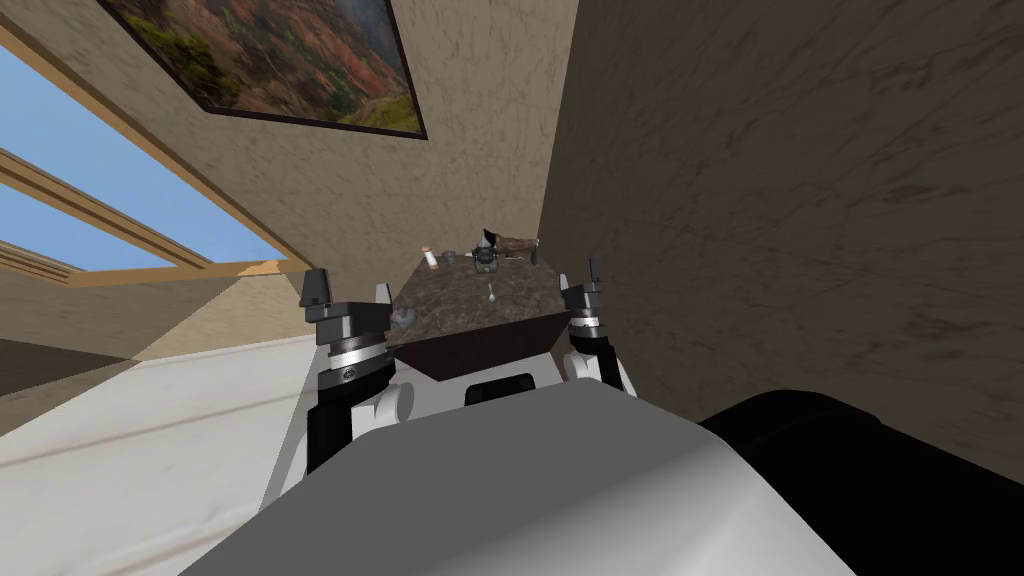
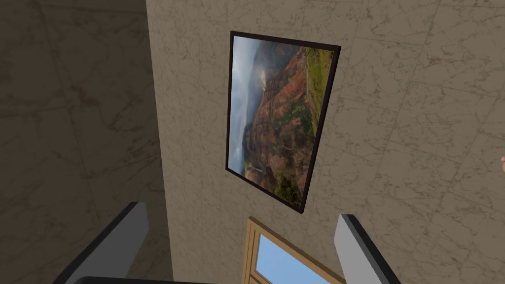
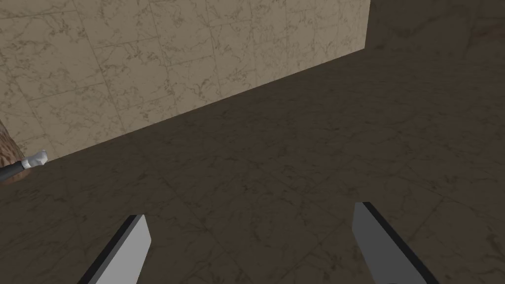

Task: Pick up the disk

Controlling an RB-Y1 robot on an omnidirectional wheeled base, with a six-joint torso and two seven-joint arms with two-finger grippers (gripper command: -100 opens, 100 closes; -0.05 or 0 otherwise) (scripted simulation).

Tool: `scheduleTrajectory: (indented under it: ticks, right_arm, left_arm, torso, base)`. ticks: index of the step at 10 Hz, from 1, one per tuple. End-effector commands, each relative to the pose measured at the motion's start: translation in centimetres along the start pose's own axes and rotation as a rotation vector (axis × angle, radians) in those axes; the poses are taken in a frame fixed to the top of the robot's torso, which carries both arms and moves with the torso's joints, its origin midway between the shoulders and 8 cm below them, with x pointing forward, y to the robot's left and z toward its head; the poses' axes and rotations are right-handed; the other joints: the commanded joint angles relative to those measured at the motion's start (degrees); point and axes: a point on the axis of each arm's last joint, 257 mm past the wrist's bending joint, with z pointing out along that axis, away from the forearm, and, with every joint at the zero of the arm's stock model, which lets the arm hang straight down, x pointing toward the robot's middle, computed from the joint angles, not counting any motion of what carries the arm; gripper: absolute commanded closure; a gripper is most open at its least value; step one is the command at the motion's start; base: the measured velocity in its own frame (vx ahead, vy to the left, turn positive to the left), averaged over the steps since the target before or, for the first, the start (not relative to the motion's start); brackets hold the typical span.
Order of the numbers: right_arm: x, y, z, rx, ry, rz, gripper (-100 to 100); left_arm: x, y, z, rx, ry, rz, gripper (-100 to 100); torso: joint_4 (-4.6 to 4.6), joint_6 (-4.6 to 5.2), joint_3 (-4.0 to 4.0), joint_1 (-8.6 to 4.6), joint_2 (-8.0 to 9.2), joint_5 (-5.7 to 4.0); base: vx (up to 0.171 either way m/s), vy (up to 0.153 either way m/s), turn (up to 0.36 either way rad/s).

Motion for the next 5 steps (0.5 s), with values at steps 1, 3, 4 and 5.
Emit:
scheduleTrajectory:
  ticks: [1,3,4,5]
  right_arm:
    - [0.3,-0.3,-0.2,0.015,0.024,-0.015,-100]
    - [0.9,-1.0,-0.5,0.047,0.065,-0.042,-100]
    - [1.2,-1.4,-0.7,0.067,0.089,-0.059,-100]
    - [1.6,-1.9,-1.0,0.09,0.116,-0.078,-100]
  left_arm:
    - [0.0,0.0,0.0,0.0,0.0,0.0,0]
    - [0.0,0.0,0.0,0.0,0.0,0.0,0]
    - [0.0,0.0,0.0,0.0,0.0,0.0,0]
    - [0.0,0.0,0.0,0.0,0.0,0.0,0]
  torso:
    - [0.0,0.0,0.0,0.0,0.0,0.0]
    - [0.04,-0.01,0.1,-0.12,0.17,-0.02]
    - [0.06,0.0,0.15,-0.14,0.27,-0.03]
    - [0.07,0.0,0.19,-0.17,0.34,-0.03]
  base:
    - [-0.025,-0.01,0.033]
    - [-0.066,-0.031,0.065]
    - [-0.091,-0.038,0.076]
    - [-0.102,-0.043,0.103]
